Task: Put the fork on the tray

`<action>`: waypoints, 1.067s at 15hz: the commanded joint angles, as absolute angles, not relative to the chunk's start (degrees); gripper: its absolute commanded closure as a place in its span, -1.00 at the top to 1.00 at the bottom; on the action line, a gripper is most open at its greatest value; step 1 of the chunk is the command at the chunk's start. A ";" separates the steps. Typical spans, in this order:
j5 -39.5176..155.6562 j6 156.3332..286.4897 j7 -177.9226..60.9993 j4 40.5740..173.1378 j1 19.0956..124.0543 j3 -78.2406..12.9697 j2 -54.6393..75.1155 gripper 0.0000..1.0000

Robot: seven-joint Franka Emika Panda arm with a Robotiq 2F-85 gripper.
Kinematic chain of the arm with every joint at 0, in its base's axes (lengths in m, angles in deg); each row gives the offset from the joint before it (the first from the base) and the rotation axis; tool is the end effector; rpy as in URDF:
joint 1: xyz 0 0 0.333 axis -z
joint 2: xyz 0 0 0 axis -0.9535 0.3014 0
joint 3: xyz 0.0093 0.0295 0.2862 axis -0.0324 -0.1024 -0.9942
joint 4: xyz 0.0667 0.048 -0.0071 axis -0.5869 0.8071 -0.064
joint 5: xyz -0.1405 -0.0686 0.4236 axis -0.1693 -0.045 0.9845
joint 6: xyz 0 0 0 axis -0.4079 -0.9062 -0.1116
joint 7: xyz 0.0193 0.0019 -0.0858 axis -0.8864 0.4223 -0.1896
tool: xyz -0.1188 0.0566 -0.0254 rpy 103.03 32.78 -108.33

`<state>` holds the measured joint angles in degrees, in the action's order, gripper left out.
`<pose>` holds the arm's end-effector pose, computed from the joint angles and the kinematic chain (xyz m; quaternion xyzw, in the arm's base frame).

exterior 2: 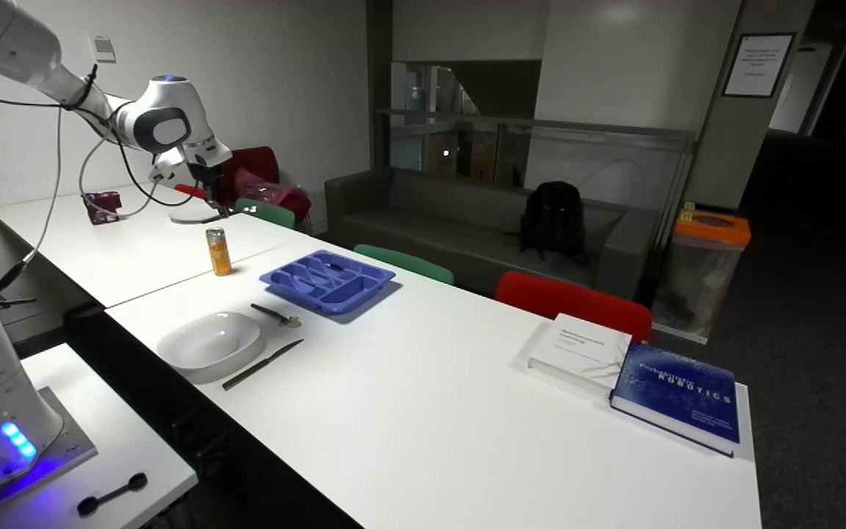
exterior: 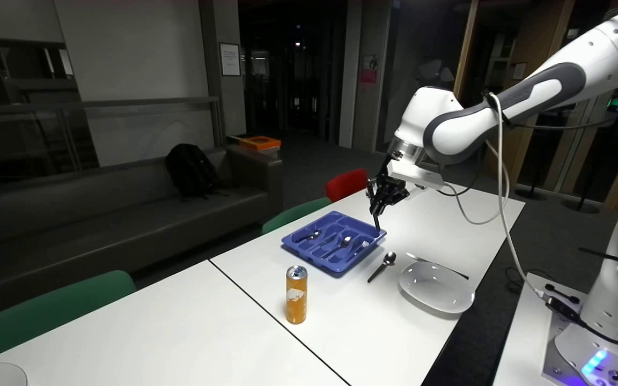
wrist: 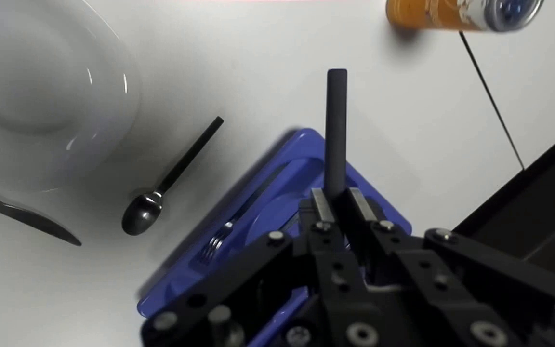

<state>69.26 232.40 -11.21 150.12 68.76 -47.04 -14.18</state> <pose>0.5509 0.1380 0.3212 -0.9165 0.3673 -0.1093 0.1148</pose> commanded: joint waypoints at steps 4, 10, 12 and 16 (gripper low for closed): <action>69.64 244.33 5.60 148.02 68.36 -45.81 -8.96 -0.94; 69.59 245.25 6.86 148.23 67.27 -45.39 -8.49 -0.75; 66.56 248.83 13.08 148.47 68.12 -45.17 -7.80 -0.94; 58.39 251.93 29.78 147.29 70.64 -44.14 -5.49 -0.94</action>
<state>63.46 249.54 19.96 148.30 69.07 -45.05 -7.26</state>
